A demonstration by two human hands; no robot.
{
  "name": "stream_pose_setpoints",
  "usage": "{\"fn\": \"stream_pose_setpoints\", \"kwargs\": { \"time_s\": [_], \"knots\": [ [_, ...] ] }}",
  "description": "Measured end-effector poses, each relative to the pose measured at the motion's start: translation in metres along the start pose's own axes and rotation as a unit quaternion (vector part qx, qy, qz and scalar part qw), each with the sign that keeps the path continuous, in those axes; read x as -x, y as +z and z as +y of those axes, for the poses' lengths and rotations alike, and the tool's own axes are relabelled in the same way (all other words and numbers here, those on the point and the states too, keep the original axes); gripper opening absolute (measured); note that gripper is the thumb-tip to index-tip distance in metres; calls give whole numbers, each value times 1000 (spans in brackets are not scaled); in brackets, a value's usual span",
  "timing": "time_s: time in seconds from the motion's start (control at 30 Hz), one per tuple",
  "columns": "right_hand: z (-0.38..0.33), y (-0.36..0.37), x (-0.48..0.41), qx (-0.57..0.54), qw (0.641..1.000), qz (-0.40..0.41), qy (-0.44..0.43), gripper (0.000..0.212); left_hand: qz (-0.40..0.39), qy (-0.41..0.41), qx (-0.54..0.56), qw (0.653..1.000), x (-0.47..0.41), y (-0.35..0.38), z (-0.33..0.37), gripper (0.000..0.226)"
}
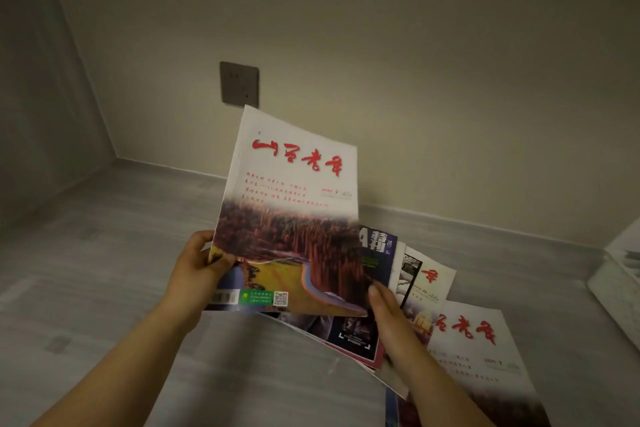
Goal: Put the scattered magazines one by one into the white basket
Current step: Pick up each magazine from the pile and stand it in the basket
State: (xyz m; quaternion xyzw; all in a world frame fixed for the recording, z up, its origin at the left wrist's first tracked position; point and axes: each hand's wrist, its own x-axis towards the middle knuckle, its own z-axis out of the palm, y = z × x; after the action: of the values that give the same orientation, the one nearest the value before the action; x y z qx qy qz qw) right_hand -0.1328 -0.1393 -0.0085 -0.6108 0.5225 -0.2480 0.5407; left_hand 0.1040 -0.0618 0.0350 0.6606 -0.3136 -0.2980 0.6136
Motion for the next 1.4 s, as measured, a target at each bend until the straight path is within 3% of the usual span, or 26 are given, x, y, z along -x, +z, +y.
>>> {"fn": "stream_pose_setpoints", "kwargs": {
  "time_s": [0.1, 0.23, 0.4, 0.7, 0.87, 1.03, 1.17, 1.4],
  "knots": [
    [-15, -16, 8, -164, 985, 55, -20, 29, -29, 10, 29, 999, 9, 25, 14, 22],
    [-20, -57, 30, -258, 959, 38, -110, 49, -75, 27, 50, 996, 22, 63, 27, 31],
    [-17, -121, 54, -164, 972, 90, -141, 22, -132, 43, 52, 989, 41, 121, 35, 35],
    [32, -240, 87, -117, 945, 264, -153, 38, -268, 24, -13, 963, 68, 265, 75, 35],
    [66, -311, 99, -72, 941, 297, -145, 46, -315, 60, -51, 946, 73, 358, 121, 50],
    [96, -372, 103, -60, 944, 303, -116, 37, -335, 116, -78, 932, 83, 450, 146, 39],
    [100, -415, 101, -56, 919, 375, -105, 29, -328, 159, -48, 930, 103, 518, 163, 39],
    [99, -474, 85, 77, 885, 452, -78, 18, -308, 161, 22, 937, 118, 595, 189, 33]
  ]
}}
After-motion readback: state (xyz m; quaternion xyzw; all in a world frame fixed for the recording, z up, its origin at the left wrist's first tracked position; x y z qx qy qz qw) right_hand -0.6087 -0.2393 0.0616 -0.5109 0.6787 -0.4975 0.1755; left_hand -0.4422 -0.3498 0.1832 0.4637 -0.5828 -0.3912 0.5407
